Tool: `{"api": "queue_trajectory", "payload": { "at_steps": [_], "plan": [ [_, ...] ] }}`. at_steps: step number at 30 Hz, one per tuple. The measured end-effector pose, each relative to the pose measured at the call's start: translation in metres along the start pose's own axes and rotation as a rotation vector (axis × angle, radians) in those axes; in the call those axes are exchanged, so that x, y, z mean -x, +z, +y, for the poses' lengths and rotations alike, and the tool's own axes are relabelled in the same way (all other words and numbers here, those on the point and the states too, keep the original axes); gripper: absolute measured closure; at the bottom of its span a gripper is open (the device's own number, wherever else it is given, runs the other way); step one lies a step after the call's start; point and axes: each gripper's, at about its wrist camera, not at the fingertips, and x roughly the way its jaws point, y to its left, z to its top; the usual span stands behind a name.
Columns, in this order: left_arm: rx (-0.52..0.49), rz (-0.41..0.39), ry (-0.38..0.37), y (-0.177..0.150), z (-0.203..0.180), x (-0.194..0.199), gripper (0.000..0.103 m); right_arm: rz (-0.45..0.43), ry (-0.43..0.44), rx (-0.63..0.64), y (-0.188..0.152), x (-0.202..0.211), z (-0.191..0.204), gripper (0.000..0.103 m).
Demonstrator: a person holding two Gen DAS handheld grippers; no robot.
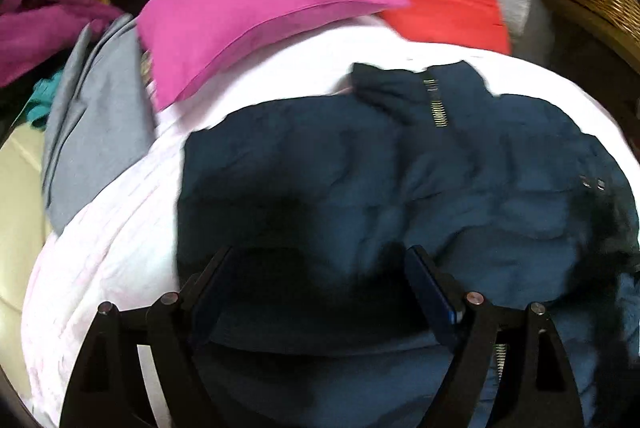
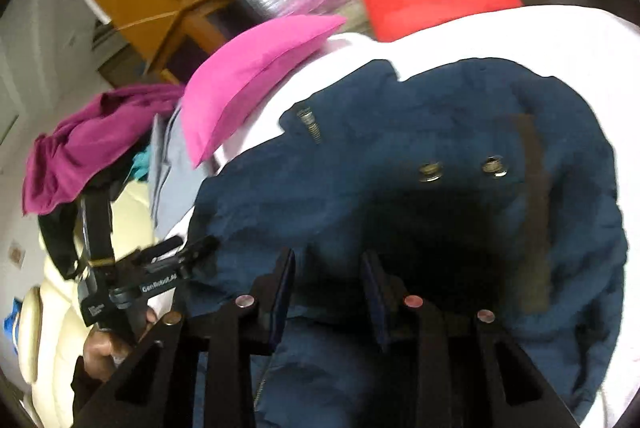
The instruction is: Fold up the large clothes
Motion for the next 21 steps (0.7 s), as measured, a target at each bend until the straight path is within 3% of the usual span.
{"api": "queue_trajectory", "payload": {
  "at_steps": [2,5,13,16,18,21],
  "plan": [
    [-0.051,0.014,0.032,-0.006,-0.02,-0.006,0.018,0.069,-0.055,-0.007,-0.004,-0.017,-0.004,0.066],
    [-0.076,0.029,0.069,-0.011,-0.027,-0.017,0.017,0.073,-0.035,-0.038,-0.005,-0.018,-0.01,0.067],
    [-0.066,0.025,0.058,-0.007,-0.021,-0.021,0.017,-0.025,-0.04,-0.068,0.005,0.025,-0.027,0.067],
    [-0.065,0.027,0.059,-0.008,-0.02,-0.023,0.017,0.026,-0.102,-0.085,0.009,0.013,-0.034,0.067],
    [-0.063,0.029,0.058,-0.008,-0.02,-0.023,0.017,0.075,-0.094,-0.136,0.006,-0.001,-0.047,0.066],
    [-0.066,0.026,0.061,-0.009,-0.021,-0.022,0.017,0.068,-0.079,-0.155,0.006,-0.001,-0.053,0.066]
  ]
}}
